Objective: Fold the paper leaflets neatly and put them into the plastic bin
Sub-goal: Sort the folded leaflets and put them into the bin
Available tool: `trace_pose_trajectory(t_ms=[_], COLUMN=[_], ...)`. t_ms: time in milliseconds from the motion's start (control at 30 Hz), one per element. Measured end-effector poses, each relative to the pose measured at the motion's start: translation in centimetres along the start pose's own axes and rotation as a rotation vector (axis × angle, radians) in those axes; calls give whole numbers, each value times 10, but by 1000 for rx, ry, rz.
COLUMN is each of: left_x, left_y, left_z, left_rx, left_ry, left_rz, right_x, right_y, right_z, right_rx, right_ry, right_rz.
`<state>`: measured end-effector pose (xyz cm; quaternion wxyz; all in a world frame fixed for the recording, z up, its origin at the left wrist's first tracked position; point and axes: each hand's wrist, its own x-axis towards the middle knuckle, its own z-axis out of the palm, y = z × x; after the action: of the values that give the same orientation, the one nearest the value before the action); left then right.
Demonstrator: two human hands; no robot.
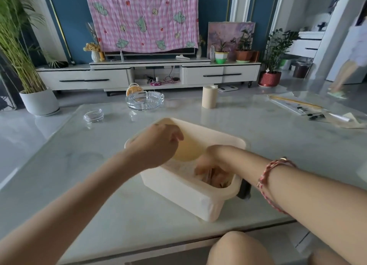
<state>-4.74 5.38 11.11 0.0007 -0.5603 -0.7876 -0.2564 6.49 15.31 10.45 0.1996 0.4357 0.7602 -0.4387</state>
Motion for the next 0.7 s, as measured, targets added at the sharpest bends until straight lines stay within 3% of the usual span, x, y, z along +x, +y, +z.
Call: trace_pose_trajectory(t_ms=[133, 200, 300, 533, 700], left_x=[32, 36, 38, 39, 42], left_y=[-2, -1, -2, -3, -9], left_z=[34, 45, 50, 52, 51], left_rx=[219, 273, 262, 304, 156], left_ry=[-683, -823, -833, -774, -773], left_rz=[-9, -97, -125, -137, -169], right_x=[14, 12, 9, 14, -19], right_y=[-1, 0, 4, 4, 8], right_z=[0, 0, 5, 0, -13], right_rx=[-81, -198, -650, -519, -496], right_ry=[-124, -144, 203, 355, 425], right_rz=[63, 96, -63, -257, -574])
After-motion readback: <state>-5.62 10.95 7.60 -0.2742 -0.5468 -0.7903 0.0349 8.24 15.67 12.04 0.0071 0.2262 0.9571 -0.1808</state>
